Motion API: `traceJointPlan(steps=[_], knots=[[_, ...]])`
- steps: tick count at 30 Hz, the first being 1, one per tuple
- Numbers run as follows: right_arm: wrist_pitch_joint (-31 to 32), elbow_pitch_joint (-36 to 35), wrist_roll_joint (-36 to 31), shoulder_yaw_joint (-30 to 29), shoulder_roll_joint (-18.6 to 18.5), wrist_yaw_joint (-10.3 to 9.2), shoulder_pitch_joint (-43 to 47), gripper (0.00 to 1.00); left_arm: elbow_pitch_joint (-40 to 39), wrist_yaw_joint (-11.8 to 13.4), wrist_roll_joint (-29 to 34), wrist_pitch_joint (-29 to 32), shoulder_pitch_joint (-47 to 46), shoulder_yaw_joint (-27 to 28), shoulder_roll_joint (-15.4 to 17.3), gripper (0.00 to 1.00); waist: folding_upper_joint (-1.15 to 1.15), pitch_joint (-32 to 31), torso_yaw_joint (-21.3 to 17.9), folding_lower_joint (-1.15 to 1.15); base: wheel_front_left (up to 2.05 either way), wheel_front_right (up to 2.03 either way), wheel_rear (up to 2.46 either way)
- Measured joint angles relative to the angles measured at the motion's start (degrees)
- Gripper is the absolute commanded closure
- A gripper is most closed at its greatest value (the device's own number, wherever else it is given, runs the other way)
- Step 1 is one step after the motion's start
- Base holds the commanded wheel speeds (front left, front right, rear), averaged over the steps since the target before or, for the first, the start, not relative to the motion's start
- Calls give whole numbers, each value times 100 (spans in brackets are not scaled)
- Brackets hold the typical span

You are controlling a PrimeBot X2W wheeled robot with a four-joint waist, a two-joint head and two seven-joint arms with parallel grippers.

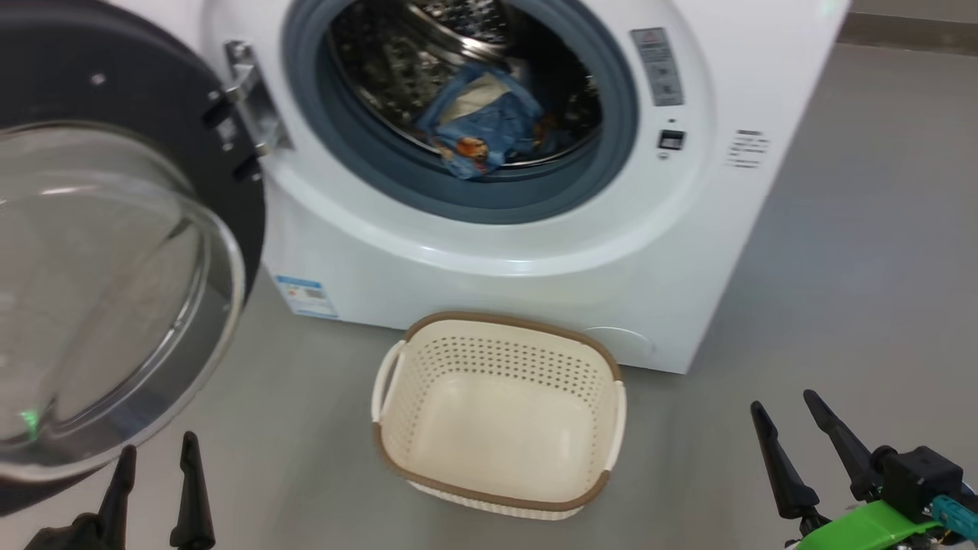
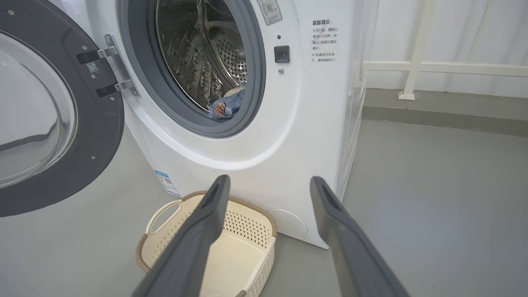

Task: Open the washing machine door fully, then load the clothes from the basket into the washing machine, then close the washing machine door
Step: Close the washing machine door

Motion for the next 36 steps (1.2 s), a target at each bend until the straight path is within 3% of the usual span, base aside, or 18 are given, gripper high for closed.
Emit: traceJointPlan(steps=[22, 36], knots=[[0, 194, 49, 630, -203, 0, -528, 0, -43, 0, -320, 0, 13, 265, -147, 0, 0, 159, 1566, 0, 0, 0, 0], [0, 383, 100, 1077, -330, 1, -877, 0, -113, 1, -514, 0, 51, 549, -163, 0, 0, 218, 1751, 0, 0, 0, 0]])
